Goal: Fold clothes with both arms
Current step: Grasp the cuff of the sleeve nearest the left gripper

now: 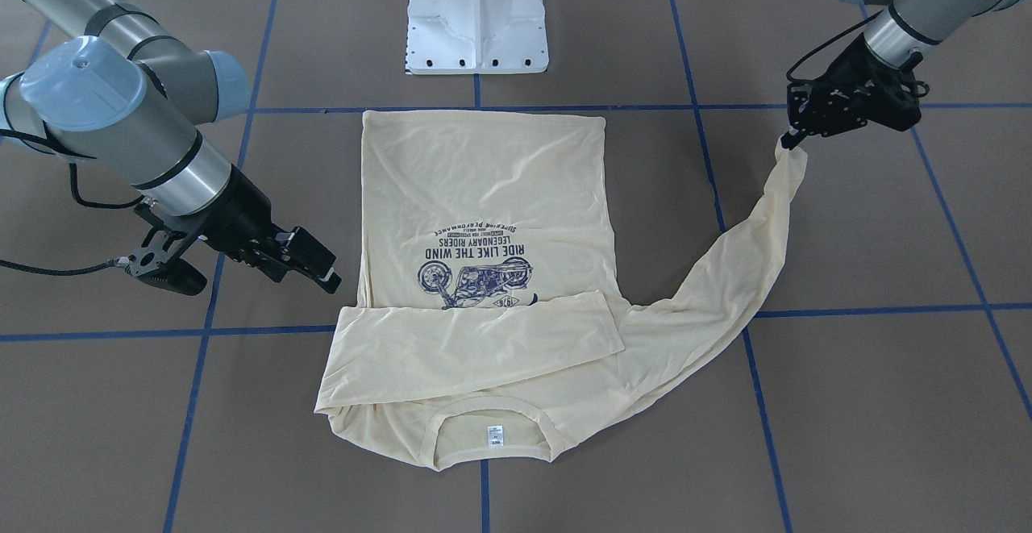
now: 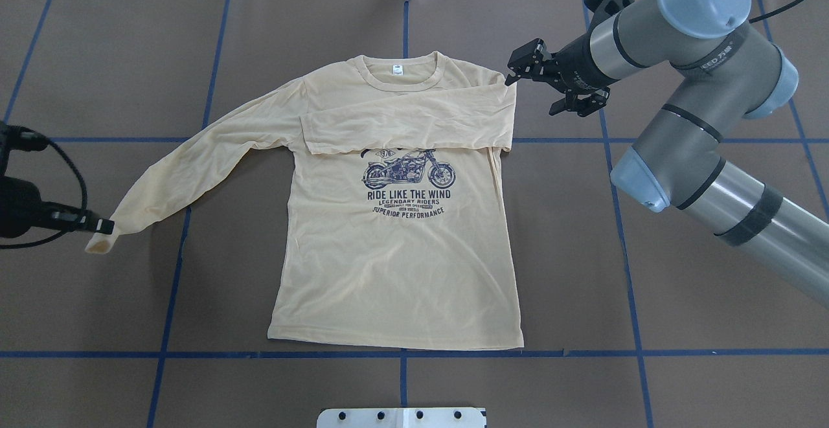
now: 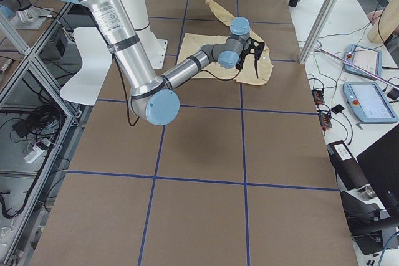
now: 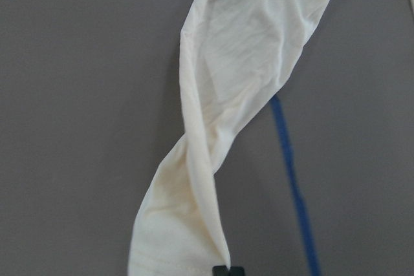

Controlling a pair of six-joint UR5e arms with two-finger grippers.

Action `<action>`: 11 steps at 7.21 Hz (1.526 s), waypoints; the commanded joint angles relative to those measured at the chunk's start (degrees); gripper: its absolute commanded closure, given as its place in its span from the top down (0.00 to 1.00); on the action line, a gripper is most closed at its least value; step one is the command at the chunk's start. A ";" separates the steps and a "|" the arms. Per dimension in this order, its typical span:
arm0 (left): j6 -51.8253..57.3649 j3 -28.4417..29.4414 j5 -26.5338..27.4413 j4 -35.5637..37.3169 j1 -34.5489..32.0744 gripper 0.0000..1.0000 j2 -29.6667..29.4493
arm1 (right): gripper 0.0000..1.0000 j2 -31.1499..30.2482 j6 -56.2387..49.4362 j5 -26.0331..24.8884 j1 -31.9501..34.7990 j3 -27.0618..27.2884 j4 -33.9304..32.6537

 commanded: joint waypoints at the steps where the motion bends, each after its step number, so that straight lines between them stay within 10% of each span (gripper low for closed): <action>1: -7.70 -1.57 -0.02 15.46 0.02 0.00 -16.29 | 0.98 -0.07 0.00 -0.07 0.00 0.00 0.00; 3: -8.50 2.09 4.00 27.13 0.19 0.00 -30.21 | 0.98 -0.07 0.00 -0.07 0.00 0.00 0.00; 11: -14.12 26.59 11.65 14.69 2.64 0.00 -53.52 | 0.99 -1.21 0.00 -0.16 -0.08 1.14 0.00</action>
